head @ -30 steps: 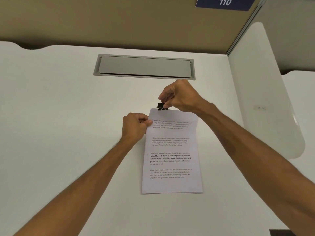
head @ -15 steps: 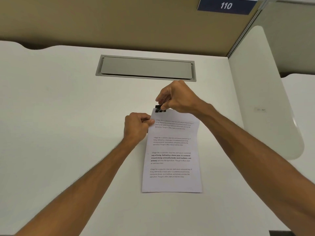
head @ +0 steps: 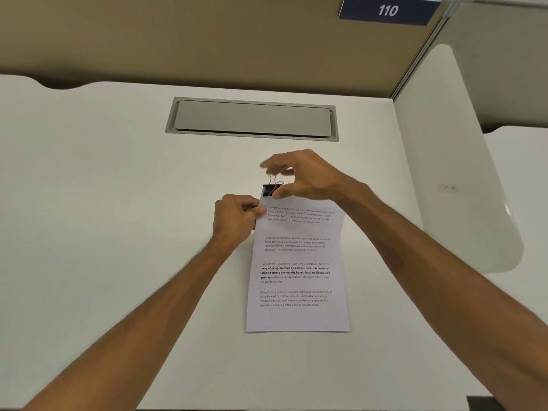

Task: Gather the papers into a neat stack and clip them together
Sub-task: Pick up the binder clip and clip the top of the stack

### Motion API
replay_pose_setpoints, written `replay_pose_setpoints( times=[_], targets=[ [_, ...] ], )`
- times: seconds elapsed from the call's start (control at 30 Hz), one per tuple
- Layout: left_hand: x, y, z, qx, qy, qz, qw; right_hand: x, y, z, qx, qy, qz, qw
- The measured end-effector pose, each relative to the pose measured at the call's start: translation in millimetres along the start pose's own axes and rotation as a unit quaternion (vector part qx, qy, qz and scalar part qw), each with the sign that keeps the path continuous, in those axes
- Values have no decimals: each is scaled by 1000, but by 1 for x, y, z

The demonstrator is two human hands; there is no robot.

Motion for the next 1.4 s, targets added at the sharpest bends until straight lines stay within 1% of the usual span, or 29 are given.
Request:
replay_pose_setpoints(
  times=[0.03, 0.07, 0.1, 0.13, 0.2, 0.23, 0.27, 0.3, 0.33, 0.43, 0.5, 0.57, 0.63, 0.87, 1.07, 1.13, 1.2, 1.3, 1.4],
  targets=[
    [0, 0, 1, 7, 0, -1, 1000, 3, 4, 0, -8, 6, -2, 1000],
    [0, 0, 2, 15, 1, 1, 1000, 8, 10, 2, -36, 33, -9, 999],
    [0, -1, 3, 23, 1, 4, 1000, 15, 18, 4, -86, 79, -21, 993],
    [-1, -2, 5, 31, 1, 9, 999, 25, 28, 7, -148, 138, -39, 979],
    [-2, -4, 7, 45, 3, 18, 999, 52, 52, 7, -261, 246, -85, 929],
    [-2, -6, 8, 49, 4, 23, 999, 66, 65, 3, -308, 283, -116, 901],
    [-3, -9, 10, 52, 7, 26, 998, 80, 80, -4, -351, 302, -148, 874],
    [-4, -12, 12, 57, 10, 31, 998, 94, 93, -14, -387, 299, -180, 853],
    [-5, -15, 14, 66, 12, 37, 997, 106, 105, -25, -416, 278, -205, 842],
    [-7, -20, 15, 105, 9, 58, 993, 138, 126, -67, -467, 159, -240, 836],
    [-7, -17, 14, 124, 1, 69, 990, 158, 126, -88, -489, 106, -248, 829],
    [-8, -14, 13, 139, 3, 82, 987, 173, 125, -101, -506, 96, -258, 817],
    [-10, -11, 11, 156, 0, 97, 983, 184, 126, -107, -525, 119, -260, 802],
    [-9, 8, -12, 226, -34, 101, 968, 194, 133, -89, -527, 219, -253, 781],
    [19, 4, -52, 196, -118, 111, 967, 194, 156, -58, -522, 267, -265, 765],
    [20, 3, -70, 183, -123, 114, 969, 192, 164, -45, -505, 287, -277, 765],
    [10, 9, -90, 168, -106, 111, 974, 190, 175, -30, -470, 330, -297, 763],
    [-11, 19, -123, 126, -82, 102, 983, 185, 191, -8, -356, 397, -354, 768],
    [-29, 28, -149, 105, -71, 92, 988, 176, 200, 6, -254, 427, -405, 768]
  ],
)
Point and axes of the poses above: each hand's wrist, its own x-axis away from the middle knuckle, its own z-axis out of the back of the hand, y = z × x, the point moved 3 cm from there along -x, towards the middle knuckle, and after that the axes turned 5 degrees about -z, right-handed, at the moved point
